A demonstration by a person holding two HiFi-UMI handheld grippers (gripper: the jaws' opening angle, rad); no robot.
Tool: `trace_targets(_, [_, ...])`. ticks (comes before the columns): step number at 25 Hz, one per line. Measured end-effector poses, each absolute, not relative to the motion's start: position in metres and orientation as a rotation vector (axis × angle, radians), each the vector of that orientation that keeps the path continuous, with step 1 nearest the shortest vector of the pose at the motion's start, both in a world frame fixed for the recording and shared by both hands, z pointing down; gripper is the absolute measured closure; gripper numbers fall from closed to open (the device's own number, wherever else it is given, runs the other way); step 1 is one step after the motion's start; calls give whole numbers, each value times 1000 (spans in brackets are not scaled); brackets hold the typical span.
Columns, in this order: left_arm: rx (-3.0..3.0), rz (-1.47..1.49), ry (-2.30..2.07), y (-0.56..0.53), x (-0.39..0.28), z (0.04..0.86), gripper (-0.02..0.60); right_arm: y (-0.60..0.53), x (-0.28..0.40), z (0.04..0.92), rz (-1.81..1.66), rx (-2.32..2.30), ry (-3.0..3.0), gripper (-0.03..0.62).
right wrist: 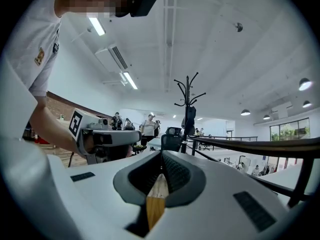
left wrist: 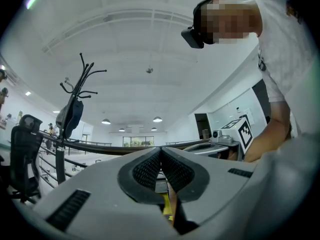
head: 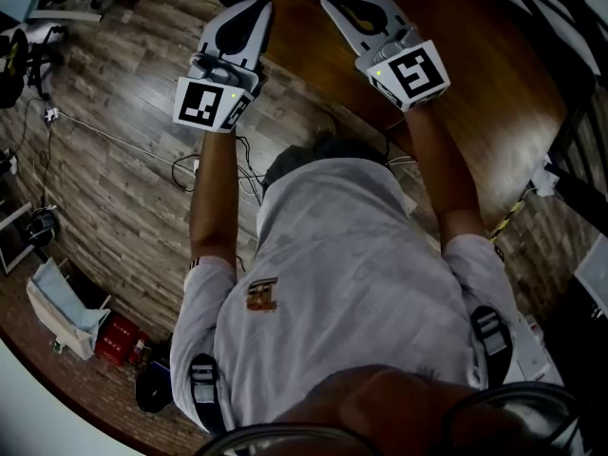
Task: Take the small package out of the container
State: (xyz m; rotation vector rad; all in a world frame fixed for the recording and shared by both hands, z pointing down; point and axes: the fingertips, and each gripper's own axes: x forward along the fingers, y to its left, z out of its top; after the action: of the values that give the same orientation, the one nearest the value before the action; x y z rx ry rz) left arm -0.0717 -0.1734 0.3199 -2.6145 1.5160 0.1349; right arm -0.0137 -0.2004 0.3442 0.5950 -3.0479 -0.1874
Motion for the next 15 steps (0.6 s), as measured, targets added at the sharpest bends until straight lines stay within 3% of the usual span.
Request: trace_targets(15, [-2648, 120, 1475, -224, -89, 321, 563, -269, -26, 352, -158, 760, -2908, 560])
